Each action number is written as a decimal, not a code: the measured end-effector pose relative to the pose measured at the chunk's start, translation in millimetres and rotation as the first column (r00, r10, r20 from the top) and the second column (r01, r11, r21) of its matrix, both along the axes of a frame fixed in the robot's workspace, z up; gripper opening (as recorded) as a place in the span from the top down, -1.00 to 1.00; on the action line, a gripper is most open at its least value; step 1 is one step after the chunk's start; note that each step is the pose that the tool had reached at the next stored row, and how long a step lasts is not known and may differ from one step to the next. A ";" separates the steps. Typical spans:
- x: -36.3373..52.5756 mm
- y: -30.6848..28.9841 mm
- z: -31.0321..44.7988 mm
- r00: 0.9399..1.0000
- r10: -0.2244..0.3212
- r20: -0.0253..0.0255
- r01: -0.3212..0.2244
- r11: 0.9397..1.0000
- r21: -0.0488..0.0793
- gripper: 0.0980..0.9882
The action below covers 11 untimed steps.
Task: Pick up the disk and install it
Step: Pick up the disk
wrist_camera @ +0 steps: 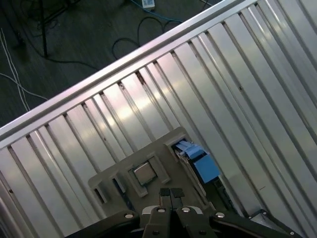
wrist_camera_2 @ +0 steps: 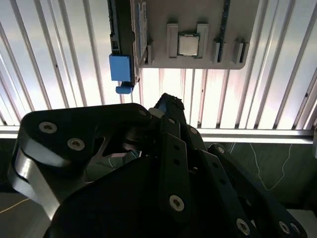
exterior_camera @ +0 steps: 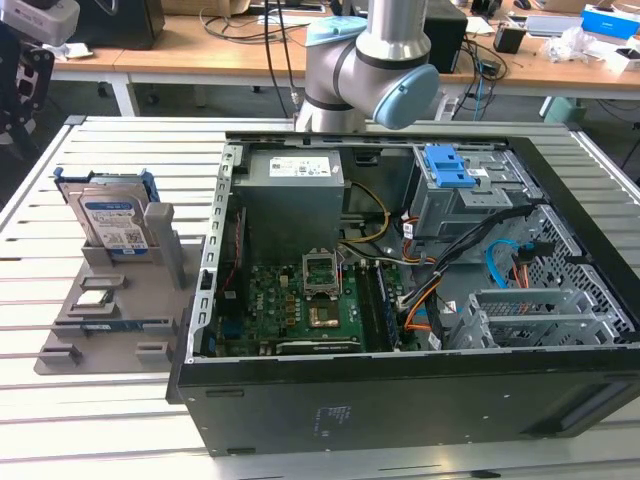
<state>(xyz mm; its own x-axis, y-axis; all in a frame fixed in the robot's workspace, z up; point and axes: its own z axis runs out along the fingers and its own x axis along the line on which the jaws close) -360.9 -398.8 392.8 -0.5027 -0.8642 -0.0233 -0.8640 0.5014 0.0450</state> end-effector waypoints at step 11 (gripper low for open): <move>0.0 0.0 0.0 0.992 0.127 0.000 -0.127 0.992 0.000 0.98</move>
